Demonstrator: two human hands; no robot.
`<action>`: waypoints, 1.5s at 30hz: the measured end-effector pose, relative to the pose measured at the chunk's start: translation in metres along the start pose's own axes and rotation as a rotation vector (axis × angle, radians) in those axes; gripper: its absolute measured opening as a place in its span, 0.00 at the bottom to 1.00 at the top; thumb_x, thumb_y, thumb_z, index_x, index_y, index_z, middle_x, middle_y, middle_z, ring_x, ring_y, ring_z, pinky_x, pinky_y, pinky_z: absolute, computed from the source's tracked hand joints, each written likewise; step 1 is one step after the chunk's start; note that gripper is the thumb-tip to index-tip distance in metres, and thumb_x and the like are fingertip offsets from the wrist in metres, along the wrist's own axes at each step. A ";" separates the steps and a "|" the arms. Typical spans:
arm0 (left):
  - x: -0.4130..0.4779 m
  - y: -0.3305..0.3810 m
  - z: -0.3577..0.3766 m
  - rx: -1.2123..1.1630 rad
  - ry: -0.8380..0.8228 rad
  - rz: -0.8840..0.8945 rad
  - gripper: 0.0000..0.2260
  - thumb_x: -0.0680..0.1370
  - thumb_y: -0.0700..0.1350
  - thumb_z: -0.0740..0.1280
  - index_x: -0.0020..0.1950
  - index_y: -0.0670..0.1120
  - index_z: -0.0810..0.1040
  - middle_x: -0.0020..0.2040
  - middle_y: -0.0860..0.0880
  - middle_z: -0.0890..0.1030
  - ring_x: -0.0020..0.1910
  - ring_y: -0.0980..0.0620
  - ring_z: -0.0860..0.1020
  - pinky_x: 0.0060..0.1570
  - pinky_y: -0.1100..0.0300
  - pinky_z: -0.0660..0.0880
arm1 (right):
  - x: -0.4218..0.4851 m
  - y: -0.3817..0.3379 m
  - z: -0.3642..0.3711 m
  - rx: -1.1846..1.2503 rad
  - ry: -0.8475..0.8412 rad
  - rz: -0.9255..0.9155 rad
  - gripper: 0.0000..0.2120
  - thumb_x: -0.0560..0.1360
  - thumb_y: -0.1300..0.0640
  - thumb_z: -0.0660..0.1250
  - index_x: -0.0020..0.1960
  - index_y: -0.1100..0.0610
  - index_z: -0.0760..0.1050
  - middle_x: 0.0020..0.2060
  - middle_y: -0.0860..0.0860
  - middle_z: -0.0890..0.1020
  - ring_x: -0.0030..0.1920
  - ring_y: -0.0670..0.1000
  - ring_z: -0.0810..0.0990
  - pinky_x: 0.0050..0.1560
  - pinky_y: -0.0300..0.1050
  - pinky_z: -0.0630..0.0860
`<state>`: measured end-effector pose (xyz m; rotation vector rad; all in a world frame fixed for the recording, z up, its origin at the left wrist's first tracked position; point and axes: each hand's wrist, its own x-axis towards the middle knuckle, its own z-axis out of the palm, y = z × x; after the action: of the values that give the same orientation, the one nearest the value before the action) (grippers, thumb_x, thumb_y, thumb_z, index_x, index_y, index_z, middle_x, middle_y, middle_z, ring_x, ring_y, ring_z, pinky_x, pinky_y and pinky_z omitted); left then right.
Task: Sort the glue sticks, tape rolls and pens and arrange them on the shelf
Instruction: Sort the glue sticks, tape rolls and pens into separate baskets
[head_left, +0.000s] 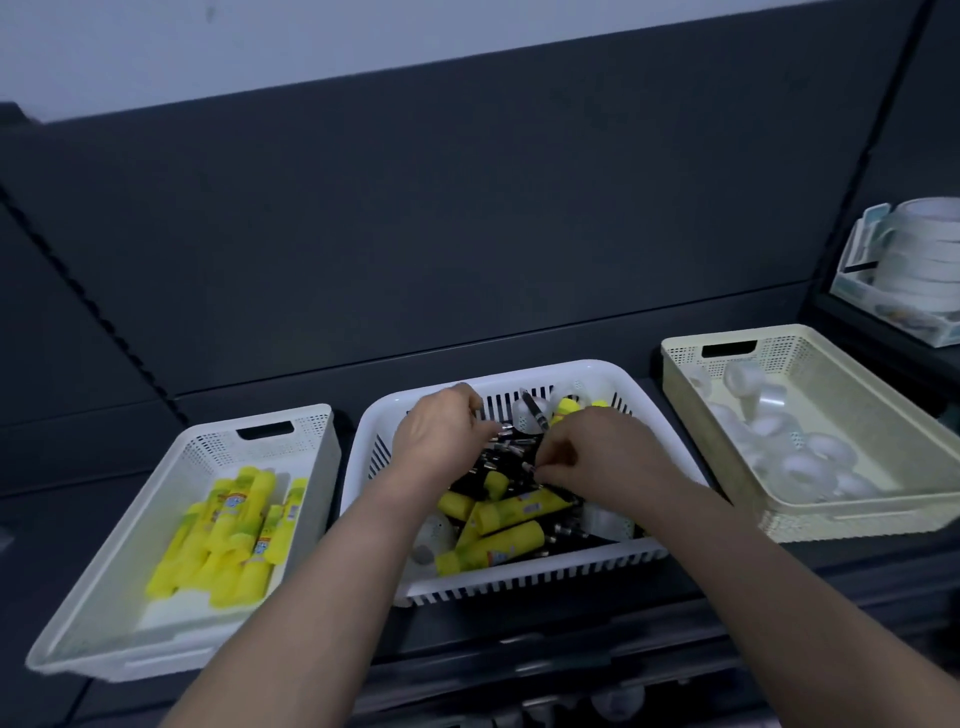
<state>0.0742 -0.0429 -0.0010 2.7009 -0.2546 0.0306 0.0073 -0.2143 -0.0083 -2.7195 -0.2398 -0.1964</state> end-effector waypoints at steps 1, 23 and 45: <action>-0.001 -0.003 -0.002 -0.016 0.027 -0.008 0.09 0.76 0.52 0.68 0.52 0.49 0.76 0.46 0.51 0.80 0.48 0.48 0.77 0.45 0.54 0.76 | 0.000 -0.005 0.002 0.001 -0.064 -0.048 0.03 0.70 0.49 0.72 0.44 0.45 0.83 0.39 0.42 0.82 0.40 0.41 0.74 0.39 0.39 0.71; -0.041 -0.010 0.017 0.306 -0.172 0.176 0.15 0.69 0.52 0.74 0.51 0.47 0.76 0.50 0.48 0.79 0.51 0.47 0.77 0.48 0.53 0.77 | -0.018 -0.031 0.010 -0.190 0.256 0.194 0.11 0.76 0.45 0.64 0.55 0.48 0.76 0.42 0.47 0.76 0.49 0.53 0.74 0.39 0.44 0.65; -0.067 -0.215 -0.093 0.044 0.171 -0.472 0.17 0.75 0.51 0.68 0.62 0.50 0.75 0.58 0.47 0.80 0.57 0.43 0.77 0.50 0.55 0.75 | 0.042 -0.186 0.077 0.093 0.009 -0.135 0.19 0.74 0.50 0.65 0.65 0.48 0.70 0.46 0.50 0.81 0.52 0.54 0.78 0.48 0.45 0.72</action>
<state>0.0493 0.1997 -0.0090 2.7112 0.4386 0.1276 0.0201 -0.0089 -0.0004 -2.6116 -0.4199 -0.2292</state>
